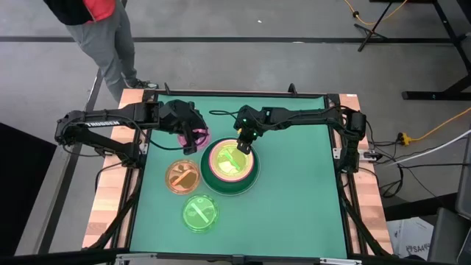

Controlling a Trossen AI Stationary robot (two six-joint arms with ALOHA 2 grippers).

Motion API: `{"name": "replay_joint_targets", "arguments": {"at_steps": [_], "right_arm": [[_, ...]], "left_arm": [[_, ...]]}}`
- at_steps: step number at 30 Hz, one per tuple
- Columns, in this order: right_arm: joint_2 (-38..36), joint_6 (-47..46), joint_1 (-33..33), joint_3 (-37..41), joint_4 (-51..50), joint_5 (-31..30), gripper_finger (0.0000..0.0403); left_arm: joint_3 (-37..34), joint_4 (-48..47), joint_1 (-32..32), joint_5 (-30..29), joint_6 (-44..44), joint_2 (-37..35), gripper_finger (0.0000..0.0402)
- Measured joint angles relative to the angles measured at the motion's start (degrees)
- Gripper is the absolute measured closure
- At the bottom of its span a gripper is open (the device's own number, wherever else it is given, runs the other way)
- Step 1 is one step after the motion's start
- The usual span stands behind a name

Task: Stack plastic plates
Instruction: Stack the transparent pink plate on top of the transparent green plate

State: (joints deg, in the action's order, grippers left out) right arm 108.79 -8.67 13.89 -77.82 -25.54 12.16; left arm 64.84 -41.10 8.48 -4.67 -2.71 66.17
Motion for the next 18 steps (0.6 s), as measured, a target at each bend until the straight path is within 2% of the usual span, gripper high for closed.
{"name": "replay_joint_targets", "arguments": {"at_steps": [3, 8, 13, 18], "right_arm": [[0.0, 0.1, 0.0, 0.0, 0.0, 0.0, 0.0361], [0.1, 1.7, 0.0, -1.3, -0.8, 0.0, 0.0362], [0.1, 5.2, 0.0, -4.1, -4.8, 0.0, 0.0363], [-1.0, 6.4, 0.0, -4.5, -6.2, -0.6, 0.0363]], "left_arm": [[0.0, -1.1, 0.9, -2.3, 2.7, 0.0, 0.0298], [0.0, -4.1, 4.9, -2.2, 6.4, 0.0, 0.0298], [0.0, -7.3, 11.1, -1.7, 8.3, 0.0, 0.0298], [-0.7, -7.7, 18.4, 1.2, 8.4, 0.2, 0.0298]]}}
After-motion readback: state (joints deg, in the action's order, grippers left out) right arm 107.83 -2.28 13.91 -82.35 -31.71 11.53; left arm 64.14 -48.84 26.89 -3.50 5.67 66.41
